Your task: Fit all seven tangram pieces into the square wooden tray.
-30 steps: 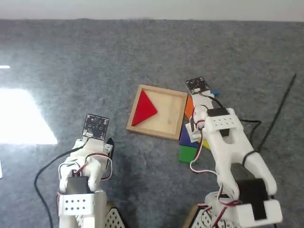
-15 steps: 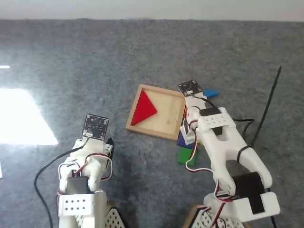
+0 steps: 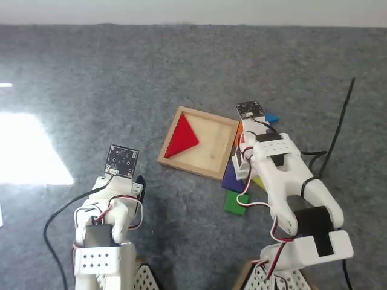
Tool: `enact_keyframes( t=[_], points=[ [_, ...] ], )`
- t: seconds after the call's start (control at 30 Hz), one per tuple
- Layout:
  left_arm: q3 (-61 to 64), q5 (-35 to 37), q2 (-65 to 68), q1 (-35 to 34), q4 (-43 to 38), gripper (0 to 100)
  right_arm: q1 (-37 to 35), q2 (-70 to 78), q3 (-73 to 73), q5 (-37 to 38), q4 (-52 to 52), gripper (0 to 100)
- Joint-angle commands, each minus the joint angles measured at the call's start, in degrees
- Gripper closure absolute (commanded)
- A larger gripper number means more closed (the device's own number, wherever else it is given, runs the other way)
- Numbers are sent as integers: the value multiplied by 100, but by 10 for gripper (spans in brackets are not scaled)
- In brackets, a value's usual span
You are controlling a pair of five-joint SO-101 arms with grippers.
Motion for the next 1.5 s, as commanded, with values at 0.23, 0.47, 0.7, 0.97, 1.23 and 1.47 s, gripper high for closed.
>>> enact_keyframes(
  t=[0.23,0.47,0.7,0.97,1.23,1.47],
  points=[
    [-48,-70,-88,-35,0,848,163,13,-176,-193,119,748],
    [-48,-70,-88,-35,0,848,418,-40,-211,-97,127,832],
    [-48,-70,-88,-35,0,848,523,-532,-484,-88,629,831],
    [-48,-70,-88,-35,0,848,505,-1367,-589,431,989,832],
    [-48,-70,-88,-35,0,848,-312,-910,-2198,1380,1640,835],
    [-48,-70,-88,-35,0,848,-927,1218,-5503,2031,3046,834]
  ],
)
